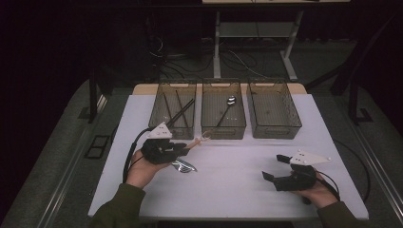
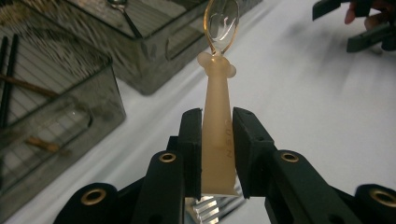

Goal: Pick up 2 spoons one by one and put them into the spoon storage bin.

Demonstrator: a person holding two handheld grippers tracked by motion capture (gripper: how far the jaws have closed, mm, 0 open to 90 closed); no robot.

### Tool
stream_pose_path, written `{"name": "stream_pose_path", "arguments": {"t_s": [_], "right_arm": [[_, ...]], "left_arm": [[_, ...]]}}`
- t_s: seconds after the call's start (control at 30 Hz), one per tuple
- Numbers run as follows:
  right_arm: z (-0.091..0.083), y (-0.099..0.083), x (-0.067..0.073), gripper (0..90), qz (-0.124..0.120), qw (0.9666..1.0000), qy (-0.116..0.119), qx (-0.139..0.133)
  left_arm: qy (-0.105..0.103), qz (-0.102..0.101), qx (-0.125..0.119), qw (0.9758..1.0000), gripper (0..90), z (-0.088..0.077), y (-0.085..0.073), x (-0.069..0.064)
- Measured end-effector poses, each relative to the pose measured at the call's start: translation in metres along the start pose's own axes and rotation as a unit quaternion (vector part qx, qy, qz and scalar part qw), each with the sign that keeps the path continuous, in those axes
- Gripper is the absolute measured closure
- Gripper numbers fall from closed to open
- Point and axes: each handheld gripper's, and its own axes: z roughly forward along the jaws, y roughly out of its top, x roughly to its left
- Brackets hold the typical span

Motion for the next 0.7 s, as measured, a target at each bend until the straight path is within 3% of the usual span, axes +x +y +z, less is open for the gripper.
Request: {"name": "stream_pose_path", "arguments": {"t_s": [0.33,0.7], "right_arm": [[-0.001,0.000,0.000,12.1,0.001,1.0000,-0.004,-0.003],[-0.002,0.001,-0.001,12.1,0.004,1.0000,-0.006,-0.006]], "left_arm": [[0.004,-0.003,-0.017,0.9998,73.7,0.017,0.026,0.007],[0.001,0.001,-0.017,0.9999,73.6,0.042,0.052,0.014]]}}
